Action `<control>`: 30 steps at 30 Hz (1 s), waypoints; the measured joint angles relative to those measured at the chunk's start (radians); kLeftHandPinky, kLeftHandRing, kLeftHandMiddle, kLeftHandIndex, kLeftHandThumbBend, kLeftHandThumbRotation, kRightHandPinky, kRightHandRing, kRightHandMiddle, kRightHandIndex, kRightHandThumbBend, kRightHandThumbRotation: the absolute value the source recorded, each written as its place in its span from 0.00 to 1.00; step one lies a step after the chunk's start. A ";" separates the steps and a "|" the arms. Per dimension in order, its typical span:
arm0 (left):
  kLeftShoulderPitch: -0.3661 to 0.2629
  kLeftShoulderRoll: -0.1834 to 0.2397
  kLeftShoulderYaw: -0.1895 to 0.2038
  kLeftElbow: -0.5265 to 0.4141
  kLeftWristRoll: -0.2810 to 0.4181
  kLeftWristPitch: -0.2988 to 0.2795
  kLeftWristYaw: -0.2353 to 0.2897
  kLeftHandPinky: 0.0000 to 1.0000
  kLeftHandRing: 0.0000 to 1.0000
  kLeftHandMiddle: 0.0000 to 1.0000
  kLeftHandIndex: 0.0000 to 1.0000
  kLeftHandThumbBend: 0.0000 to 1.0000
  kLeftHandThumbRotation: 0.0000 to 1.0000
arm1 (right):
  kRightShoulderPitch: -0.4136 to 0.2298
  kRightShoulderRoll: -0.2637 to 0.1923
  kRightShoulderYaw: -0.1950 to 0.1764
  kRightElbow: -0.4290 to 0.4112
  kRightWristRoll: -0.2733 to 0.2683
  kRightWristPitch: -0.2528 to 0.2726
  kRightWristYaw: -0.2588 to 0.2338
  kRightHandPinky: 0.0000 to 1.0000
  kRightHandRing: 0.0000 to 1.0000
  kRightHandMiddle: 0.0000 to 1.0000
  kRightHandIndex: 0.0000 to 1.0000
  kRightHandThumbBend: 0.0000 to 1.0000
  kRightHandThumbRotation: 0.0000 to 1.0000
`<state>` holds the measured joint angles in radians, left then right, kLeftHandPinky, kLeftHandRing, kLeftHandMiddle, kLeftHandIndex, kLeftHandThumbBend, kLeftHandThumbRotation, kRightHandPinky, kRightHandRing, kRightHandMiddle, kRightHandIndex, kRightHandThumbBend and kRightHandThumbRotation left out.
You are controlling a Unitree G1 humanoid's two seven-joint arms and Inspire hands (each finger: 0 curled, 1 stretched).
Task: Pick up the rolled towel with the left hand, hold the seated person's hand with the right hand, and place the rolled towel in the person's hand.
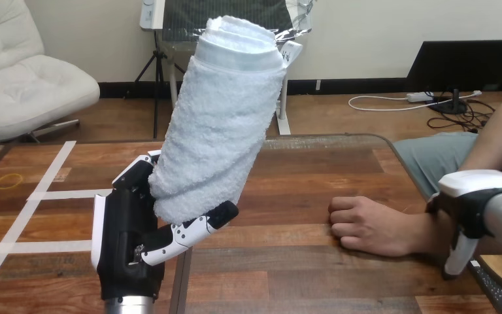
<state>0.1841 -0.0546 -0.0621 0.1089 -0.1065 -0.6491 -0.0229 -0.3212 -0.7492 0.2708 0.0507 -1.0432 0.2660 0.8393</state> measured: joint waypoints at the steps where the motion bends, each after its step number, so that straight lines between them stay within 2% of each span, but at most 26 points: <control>1: 0.000 0.000 0.000 0.000 0.000 0.000 0.000 0.32 0.35 0.40 0.49 0.56 0.00 | -0.004 0.000 0.006 0.006 -0.001 -0.002 0.000 0.93 0.93 0.92 0.89 0.65 0.17; 11: 0.008 0.000 0.001 -0.003 -0.001 0.000 0.000 0.32 0.35 0.40 0.49 0.56 0.00 | -0.084 0.004 0.072 0.121 -0.017 -0.032 -0.009 0.93 0.93 0.90 0.87 0.65 0.19; 17: 0.015 -0.001 0.001 -0.009 0.000 0.000 0.003 0.32 0.35 0.40 0.48 0.57 0.00 | -0.113 0.008 0.097 0.187 -0.016 -0.051 -0.022 0.91 0.90 0.88 0.85 0.66 0.18; 22: 0.017 -0.001 0.003 -0.014 0.002 0.000 0.007 0.32 0.35 0.40 0.48 0.56 0.00 | -0.130 0.011 0.119 0.232 -0.016 -0.067 -0.055 0.90 0.88 0.87 0.84 0.67 0.18; 30: 0.023 -0.001 0.003 -0.030 0.005 0.000 0.011 0.32 0.35 0.40 0.48 0.56 0.00 | -0.162 0.020 0.141 0.289 -0.015 -0.074 -0.073 0.90 0.87 0.86 0.82 0.66 0.19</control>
<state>0.2068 -0.0555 -0.0593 0.0791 -0.1020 -0.6492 -0.0122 -0.4830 -0.7288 0.4116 0.3394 -1.0585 0.1925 0.7661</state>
